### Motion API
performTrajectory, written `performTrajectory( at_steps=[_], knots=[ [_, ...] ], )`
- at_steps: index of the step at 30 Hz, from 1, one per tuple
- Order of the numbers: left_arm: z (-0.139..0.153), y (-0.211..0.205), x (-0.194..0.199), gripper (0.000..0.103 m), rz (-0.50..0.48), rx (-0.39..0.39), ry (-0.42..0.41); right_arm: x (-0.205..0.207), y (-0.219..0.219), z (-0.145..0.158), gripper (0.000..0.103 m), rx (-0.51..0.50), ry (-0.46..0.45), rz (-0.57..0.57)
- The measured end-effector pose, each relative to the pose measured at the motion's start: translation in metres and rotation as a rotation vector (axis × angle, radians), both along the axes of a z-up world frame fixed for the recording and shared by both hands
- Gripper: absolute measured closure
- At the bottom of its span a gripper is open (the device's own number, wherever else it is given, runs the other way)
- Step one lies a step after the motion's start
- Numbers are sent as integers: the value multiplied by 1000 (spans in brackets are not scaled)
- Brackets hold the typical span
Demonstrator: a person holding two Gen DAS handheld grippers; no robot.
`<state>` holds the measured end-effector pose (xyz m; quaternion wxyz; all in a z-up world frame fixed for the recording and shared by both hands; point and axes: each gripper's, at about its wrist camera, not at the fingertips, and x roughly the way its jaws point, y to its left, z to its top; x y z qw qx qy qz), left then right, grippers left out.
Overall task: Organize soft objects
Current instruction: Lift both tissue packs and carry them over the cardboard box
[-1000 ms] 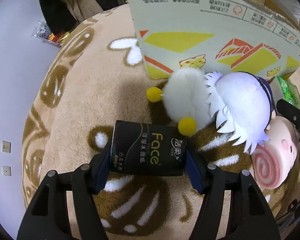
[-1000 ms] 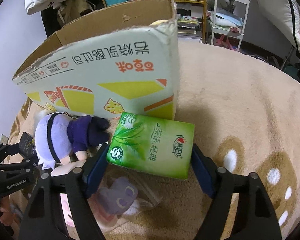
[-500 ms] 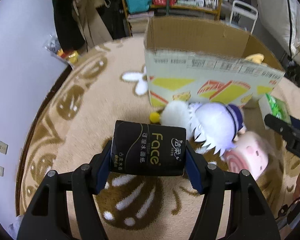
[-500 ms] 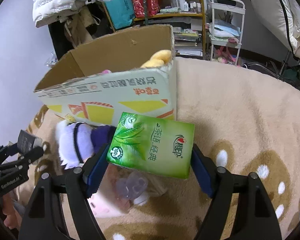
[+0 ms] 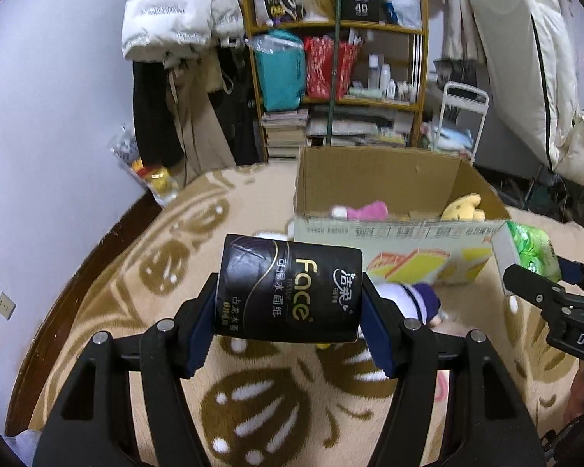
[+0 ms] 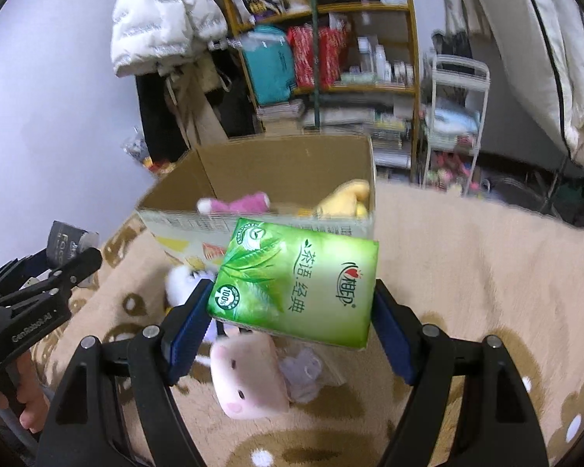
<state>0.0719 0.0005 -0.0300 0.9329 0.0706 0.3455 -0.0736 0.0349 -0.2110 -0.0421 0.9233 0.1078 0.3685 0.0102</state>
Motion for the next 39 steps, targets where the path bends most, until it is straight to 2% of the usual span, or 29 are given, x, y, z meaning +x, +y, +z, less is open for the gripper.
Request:
performTrajectory(
  at_steps=[7, 13, 22, 28, 34, 39],
  knots=[
    [25, 0, -6, 38, 13, -22, -113, -9, 0, 31, 21, -26, -155, -7],
    [47, 3, -1, 38, 20, -60, -182, 2, 1, 43, 21, -33, -216, 9],
    [75, -1, 20, 38, 1, -85, -251, 24, 6, 54, 21, -36, -264, 45],
    [86, -13, 39, 38, -14, -46, -299, 42, 8, 56, 21, -47, -297, 62],
    [83, -24, 56, 38, -34, -47, -301, 58, 8, 45, 21, -79, -288, 62],
    [65, -32, 70, 38, -57, -51, -264, 69, 4, 31, 21, -74, -257, 60]
  ],
)
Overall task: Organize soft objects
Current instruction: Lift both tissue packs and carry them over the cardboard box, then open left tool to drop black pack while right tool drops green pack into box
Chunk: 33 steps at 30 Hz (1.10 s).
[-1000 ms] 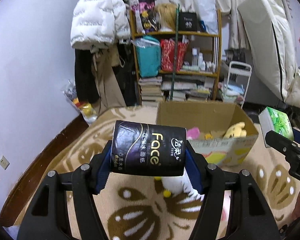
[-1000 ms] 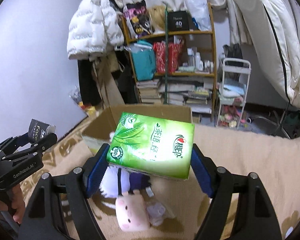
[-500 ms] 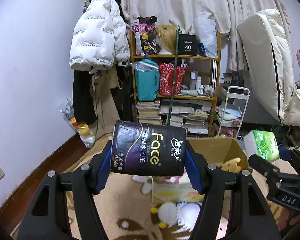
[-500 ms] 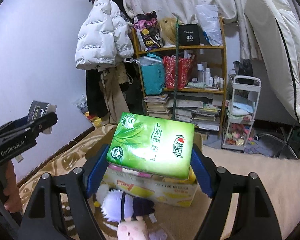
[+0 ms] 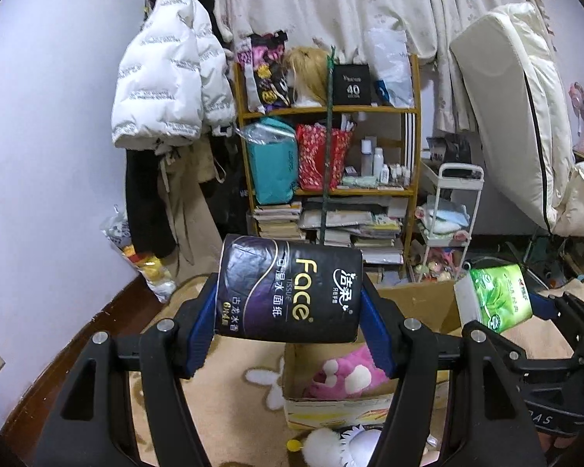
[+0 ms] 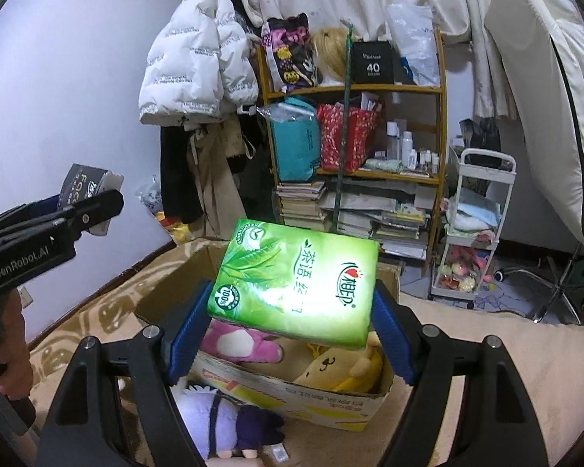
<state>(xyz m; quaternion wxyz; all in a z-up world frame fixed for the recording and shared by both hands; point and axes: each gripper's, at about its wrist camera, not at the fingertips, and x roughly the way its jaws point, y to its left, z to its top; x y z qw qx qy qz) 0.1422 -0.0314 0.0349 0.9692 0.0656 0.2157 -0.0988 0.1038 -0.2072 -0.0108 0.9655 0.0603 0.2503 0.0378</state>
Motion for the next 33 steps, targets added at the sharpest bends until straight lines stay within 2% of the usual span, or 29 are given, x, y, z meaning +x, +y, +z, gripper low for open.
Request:
performTrajectory(
  at_steps=[14, 19, 33],
  knots=[
    [-49, -20, 30, 38, -64, -6, 140, 17, -16, -27, 20, 4, 59, -18],
    [-60, -27, 32, 38, -75, 18, 168, 16, -18, -33, 20, 3, 76, -16],
    [-73, -27, 33, 37, -78, 9, 205, 20, -18, -42, 20, -2, 126, -22]
  ],
)
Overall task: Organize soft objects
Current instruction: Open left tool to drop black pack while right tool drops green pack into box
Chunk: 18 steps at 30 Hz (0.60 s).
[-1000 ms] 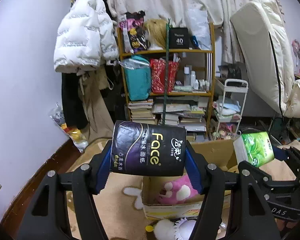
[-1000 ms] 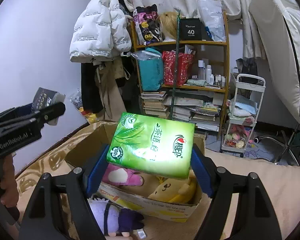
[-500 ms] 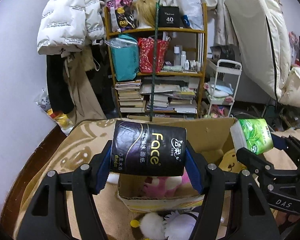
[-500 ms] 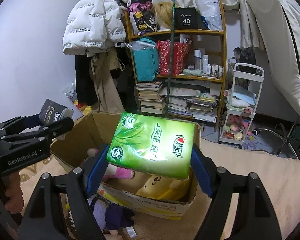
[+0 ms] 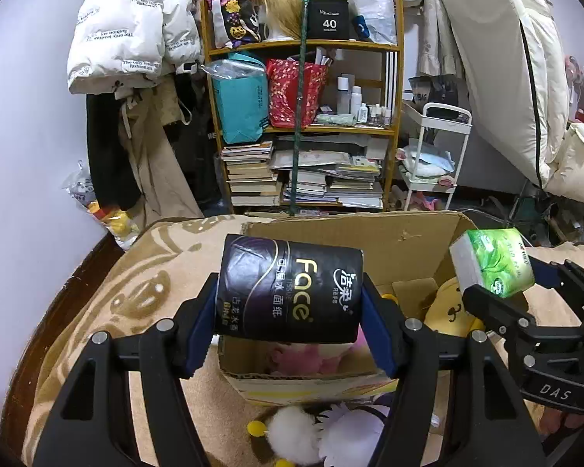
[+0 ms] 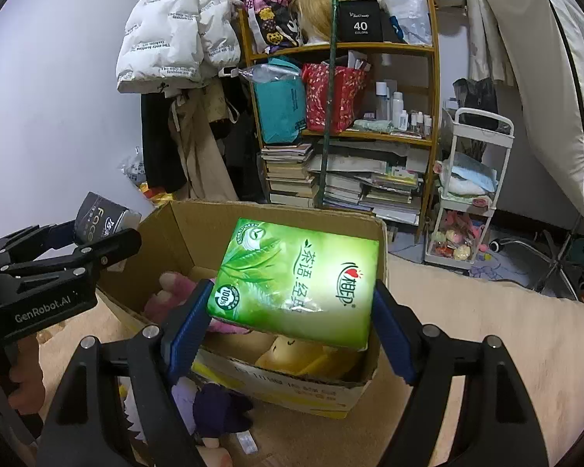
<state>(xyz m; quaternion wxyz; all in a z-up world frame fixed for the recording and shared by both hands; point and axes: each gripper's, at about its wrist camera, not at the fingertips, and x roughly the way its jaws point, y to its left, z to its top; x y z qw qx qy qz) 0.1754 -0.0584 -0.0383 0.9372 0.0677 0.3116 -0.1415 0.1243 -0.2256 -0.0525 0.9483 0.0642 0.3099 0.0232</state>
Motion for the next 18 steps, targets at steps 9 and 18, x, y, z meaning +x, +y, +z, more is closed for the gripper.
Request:
performTrajectory(
  at_steps=[9, 18],
  knots=[
    [-5, -2, 2, 37, -19, 2, 27, 1, 1, -4, 20, 0, 17, 0],
    [-1, -2, -4, 21, -11, 16, 7, 0, 2, -10, 20, 12, 60, 23]
  ],
)
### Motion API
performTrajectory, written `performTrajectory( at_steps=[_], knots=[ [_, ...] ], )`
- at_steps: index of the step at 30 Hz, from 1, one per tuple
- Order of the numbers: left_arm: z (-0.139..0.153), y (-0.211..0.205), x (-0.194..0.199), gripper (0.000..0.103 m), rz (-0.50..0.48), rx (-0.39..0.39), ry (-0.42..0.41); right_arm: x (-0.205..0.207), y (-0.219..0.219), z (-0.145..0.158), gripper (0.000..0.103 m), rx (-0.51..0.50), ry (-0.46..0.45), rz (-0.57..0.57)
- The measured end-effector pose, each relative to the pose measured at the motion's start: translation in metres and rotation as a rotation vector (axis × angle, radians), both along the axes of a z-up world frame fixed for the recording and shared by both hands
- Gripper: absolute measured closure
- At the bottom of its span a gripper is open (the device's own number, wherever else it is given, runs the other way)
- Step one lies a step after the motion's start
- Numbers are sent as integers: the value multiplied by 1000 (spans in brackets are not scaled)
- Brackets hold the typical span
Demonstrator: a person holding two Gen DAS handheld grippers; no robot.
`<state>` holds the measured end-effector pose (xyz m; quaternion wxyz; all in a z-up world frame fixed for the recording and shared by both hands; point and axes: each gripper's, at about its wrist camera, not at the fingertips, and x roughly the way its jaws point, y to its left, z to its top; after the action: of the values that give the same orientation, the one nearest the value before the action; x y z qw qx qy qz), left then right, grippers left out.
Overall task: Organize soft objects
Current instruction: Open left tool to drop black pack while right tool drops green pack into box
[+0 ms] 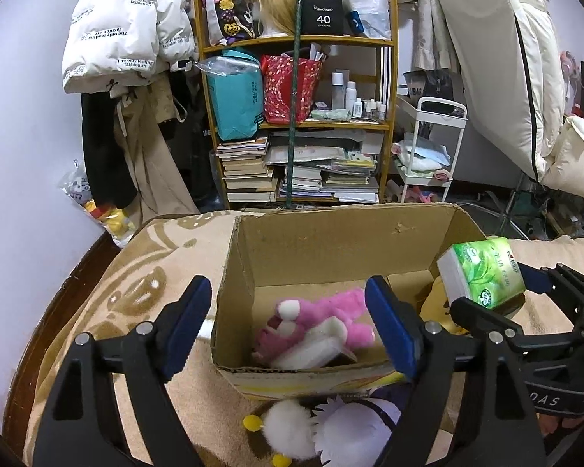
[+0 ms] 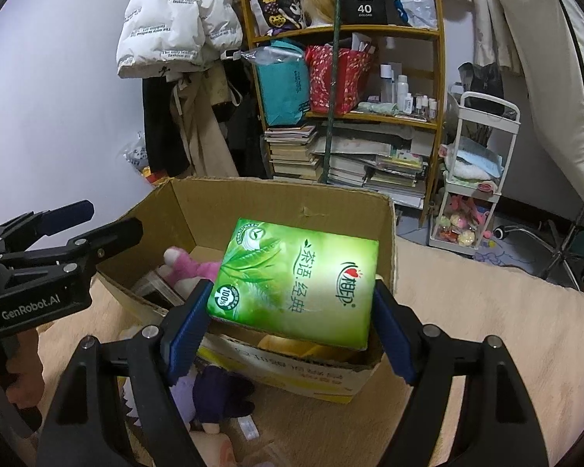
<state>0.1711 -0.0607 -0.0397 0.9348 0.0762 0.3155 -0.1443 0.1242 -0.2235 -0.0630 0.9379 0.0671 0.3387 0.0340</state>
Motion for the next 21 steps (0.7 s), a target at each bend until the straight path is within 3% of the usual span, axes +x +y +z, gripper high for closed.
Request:
performTrajectory(
  at_steps=[8, 12, 21],
  knots=[
    [2, 2, -9, 20, 11, 31, 1, -3, 1, 0, 17, 3, 12, 2],
    [4, 7, -13, 10, 26, 34, -2, -9, 3, 4, 11, -5, 1, 4],
    [12, 27, -23, 6, 78, 5, 22, -29, 6, 20, 3, -20, -32, 0]
  ],
)
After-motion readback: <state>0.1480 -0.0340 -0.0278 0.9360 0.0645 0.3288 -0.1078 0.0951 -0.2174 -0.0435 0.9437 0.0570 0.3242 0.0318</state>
